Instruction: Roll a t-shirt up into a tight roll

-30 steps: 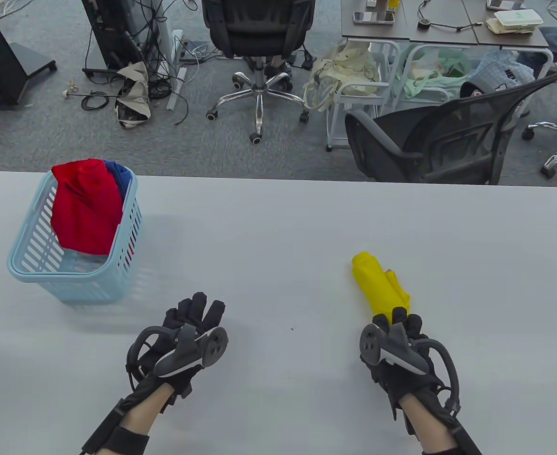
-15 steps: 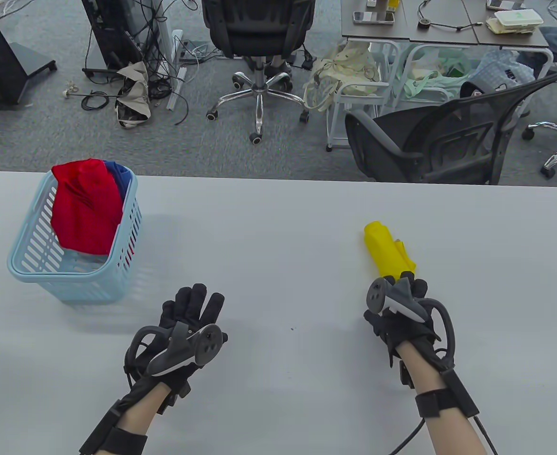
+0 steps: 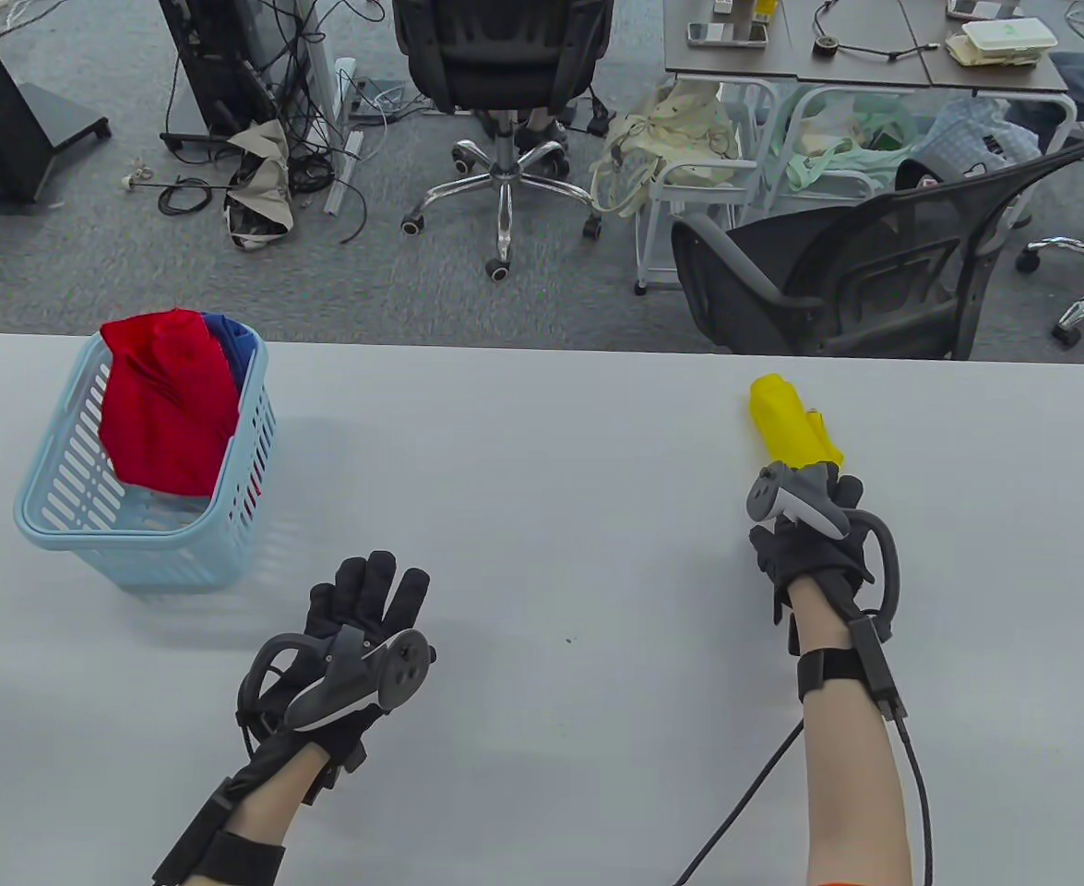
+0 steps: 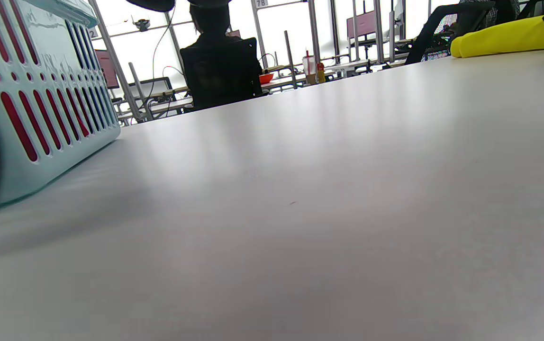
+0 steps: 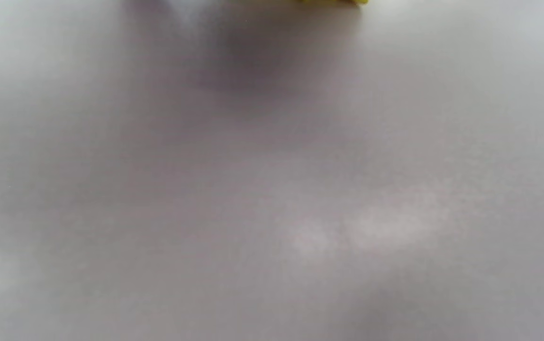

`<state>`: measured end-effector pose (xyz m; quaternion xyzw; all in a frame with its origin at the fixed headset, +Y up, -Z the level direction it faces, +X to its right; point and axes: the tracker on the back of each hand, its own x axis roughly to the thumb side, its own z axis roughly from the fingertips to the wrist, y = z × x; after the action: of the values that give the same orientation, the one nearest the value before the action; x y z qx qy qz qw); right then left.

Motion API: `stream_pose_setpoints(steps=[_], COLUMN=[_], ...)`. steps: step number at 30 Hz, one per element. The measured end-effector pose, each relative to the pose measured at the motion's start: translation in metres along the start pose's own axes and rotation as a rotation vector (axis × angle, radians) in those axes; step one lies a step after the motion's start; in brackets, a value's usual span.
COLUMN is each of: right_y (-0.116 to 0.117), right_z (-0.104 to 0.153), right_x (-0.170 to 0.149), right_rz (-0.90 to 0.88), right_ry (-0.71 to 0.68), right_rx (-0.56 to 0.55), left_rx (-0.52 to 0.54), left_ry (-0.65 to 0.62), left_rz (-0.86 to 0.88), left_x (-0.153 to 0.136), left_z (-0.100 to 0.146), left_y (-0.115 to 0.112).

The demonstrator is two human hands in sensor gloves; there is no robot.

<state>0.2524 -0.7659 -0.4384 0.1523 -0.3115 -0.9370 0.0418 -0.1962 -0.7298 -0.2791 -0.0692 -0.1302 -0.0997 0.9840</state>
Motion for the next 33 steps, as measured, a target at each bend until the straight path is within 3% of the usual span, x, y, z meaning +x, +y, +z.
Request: stream_pose_setpoints(steps=[4,8,11,16,20,24,28,30,33], right_y=[-0.003,-0.005,-0.008,-0.007,0.012,0.039,0.068,0.076,0.081], right_z=[-0.005,0.013,0.042,0.115,0.174,0.205,0.201,0.192,0.185], right_x=[-0.005,0.000,0.016,0.049,0.068,0.075,0.079,0.080,0.076], right_rz=[-0.034,-0.073,-0.057,-0.001,0.050,0.042,0.030,0.067,0.128], right_ry=[0.013,-0.028,-0.102,-0.289,-0.421,-0.488,-0.547,-0.552,-0.497], right_rx=[0.007,-0.054,-0.133,-0.275,-0.373,-0.401,-0.384,-0.324,-0.335], left_rx=[-0.005,-0.005,-0.010,-0.008,0.006,0.029,0.062,0.074,0.072], left_ry=[-0.004,-0.010,-0.020,-0.025,-0.025,-0.030,-0.042,-0.048,-0.059], left_rz=[-0.002,-0.005,-0.009,-0.010,0.001,0.007,0.010,0.003,-0.006], left_x=[0.001,0.002,0.004,0.006,0.005,0.004,0.007,0.009,0.012], left_z=[0.000,0.000,-0.001,0.000,0.001,0.002,0.001,0.000,-0.003], left_y=[0.000,-0.001,-0.002,-0.003,0.000,0.001,0.001,-0.001,-0.007])
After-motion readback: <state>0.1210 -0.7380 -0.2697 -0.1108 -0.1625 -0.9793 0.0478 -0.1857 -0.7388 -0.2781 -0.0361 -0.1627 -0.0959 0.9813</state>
